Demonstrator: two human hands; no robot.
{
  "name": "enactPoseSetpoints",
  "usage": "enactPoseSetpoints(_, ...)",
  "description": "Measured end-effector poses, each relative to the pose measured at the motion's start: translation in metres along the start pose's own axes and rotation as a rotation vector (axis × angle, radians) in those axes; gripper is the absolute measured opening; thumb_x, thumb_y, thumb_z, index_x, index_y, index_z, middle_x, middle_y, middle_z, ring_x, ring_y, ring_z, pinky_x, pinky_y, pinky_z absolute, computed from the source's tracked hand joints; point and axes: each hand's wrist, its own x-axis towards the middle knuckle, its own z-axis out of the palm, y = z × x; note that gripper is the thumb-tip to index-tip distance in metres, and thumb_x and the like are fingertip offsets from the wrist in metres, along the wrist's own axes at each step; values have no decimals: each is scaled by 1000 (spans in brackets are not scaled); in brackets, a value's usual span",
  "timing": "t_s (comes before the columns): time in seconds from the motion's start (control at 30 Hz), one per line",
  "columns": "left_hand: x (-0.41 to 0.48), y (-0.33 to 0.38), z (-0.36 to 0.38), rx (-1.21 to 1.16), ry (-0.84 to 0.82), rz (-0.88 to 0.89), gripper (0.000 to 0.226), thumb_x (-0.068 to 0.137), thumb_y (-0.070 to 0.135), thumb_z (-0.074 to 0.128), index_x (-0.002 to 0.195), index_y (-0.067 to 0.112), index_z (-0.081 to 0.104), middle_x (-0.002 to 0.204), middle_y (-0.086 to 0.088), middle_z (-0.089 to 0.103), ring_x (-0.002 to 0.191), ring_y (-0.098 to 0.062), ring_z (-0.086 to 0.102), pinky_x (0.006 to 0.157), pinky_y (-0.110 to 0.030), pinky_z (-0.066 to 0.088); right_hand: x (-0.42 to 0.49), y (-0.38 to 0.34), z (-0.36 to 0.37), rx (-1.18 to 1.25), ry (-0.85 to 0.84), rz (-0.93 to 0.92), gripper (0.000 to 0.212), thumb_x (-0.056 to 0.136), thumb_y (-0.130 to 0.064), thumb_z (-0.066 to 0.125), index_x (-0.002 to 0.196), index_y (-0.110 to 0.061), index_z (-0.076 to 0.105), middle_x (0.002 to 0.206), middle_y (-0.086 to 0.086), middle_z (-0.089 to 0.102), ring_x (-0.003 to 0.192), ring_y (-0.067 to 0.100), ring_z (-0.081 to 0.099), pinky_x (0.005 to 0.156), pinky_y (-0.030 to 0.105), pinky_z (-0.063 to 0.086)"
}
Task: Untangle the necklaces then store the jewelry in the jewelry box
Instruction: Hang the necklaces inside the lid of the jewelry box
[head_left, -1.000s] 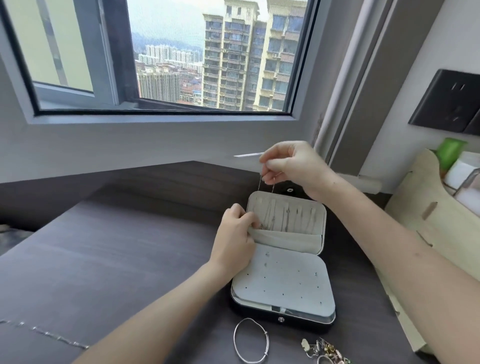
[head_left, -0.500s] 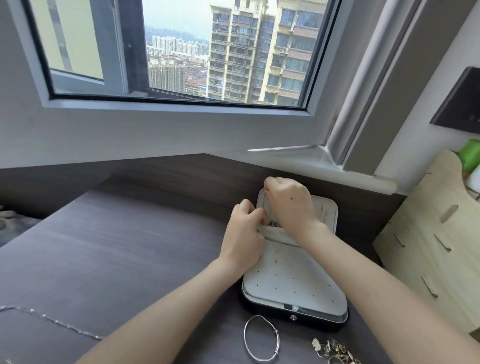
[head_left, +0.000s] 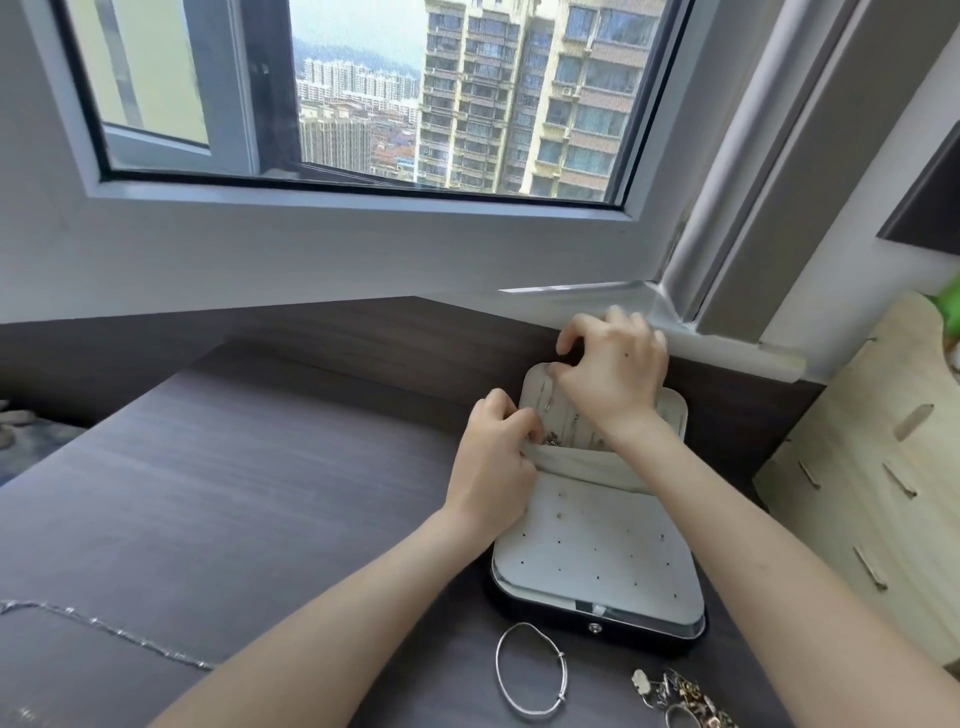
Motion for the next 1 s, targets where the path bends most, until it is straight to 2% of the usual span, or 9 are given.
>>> enactPoseSetpoints(0.17, -1, 1, -1, -7, 9, 15, 33, 58, -3, 28, 73, 5, 57, 75, 14, 27, 74, -14, 31, 61, -11, 24, 6, 14, -23, 97, -246, -24, 24, 80, -44, 65, 101, -33, 65, 106, -5, 55, 111, 18, 44, 96, 36, 26)
enactPoseSetpoints(0.3, -2, 0, -1, 39, 3, 23, 32, 59, -6, 31, 74, 4, 58, 75, 12, 27, 75, -15, 31, 61, -13, 23, 0, 30, -30, 260, -471, -69, 27, 91, -31, 58, 117, -25, 64, 117, -5, 64, 112, 13, 55, 97, 32, 43)
enactPoseSetpoints(0.4, -3, 7, -5, 184, 8, 84, 36, 58, -10, 35, 78, 4, 60, 78, 2, 34, 75, -19, 34, 54, -19, 26, -7, 35, -30, 337, -448, -91, 28, 94, -22, 54, 121, -23, 63, 124, -6, 62, 118, 11, 53, 102, 29, 41)
enactPoseSetpoints(0.47, -5, 13, -9, 337, 5, 188, 43, 57, -4, 29, 80, 9, 63, 79, -3, 39, 72, -20, 35, 47, -21, 23, -9, 35, -32, 355, -429, -81, 28, 95, -23, 54, 121, -24, 63, 124, -7, 63, 118, 11, 54, 102, 28, 40)
enactPoseSetpoints(0.57, -2, 14, -10, 504, -20, 344, 50, 57, 3, 26, 81, 17, 68, 76, -7, 46, 67, -22, 38, 55, -27, 25, -13, 35, -32, 334, -393, -87, 28, 95, -25, 53, 121, -26, 63, 124, -7, 63, 118, 14, 54, 101, 34, 42)
enactPoseSetpoints(0.7, -3, 29, -14, 765, -140, 283, 24, 45, 2, 54, 64, 14, 59, 73, -7, 47, 64, -25, 41, 59, -32, 25, -20, 34, -34, 326, -327, -117, 28, 94, -23, 53, 121, -23, 64, 123, -2, 64, 117, 17, 55, 99, 37, 42)
enactPoseSetpoints(0.77, -3, 33, -16, 868, -195, 298, 20, 41, 2, 57, 55, 14, 53, 69, -7, 45, 63, -25, 40, 61, -33, 21, -23, 34, -35, 320, -300, -130, 29, 94, -22, 53, 121, -22, 63, 121, 0, 64, 115, 19, 56, 97, 37, 42)
enactPoseSetpoints(0.9, 8, 41, -16, 971, -167, 380, 18, 48, 3, 61, 48, 17, 51, 66, -5, 42, 63, -23, 33, 61, -34, 26, -26, 31, -37, 295, -278, -142, 29, 95, -22, 52, 122, -21, 62, 117, 4, 65, 111, 23, 57, 93, 40, 42)
enactPoseSetpoints(1.0, 7, 45, -14, 1027, -228, 334, 16, 67, 4, 55, 64, 20, 51, 81, -5, 35, 75, -24, 31, 74, -38, 33, -28, 31, -38, 266, -270, -146, 30, 96, -23, 50, 124, -21, 61, 115, 5, 65, 109, 24, 57, 92, 40, 41)
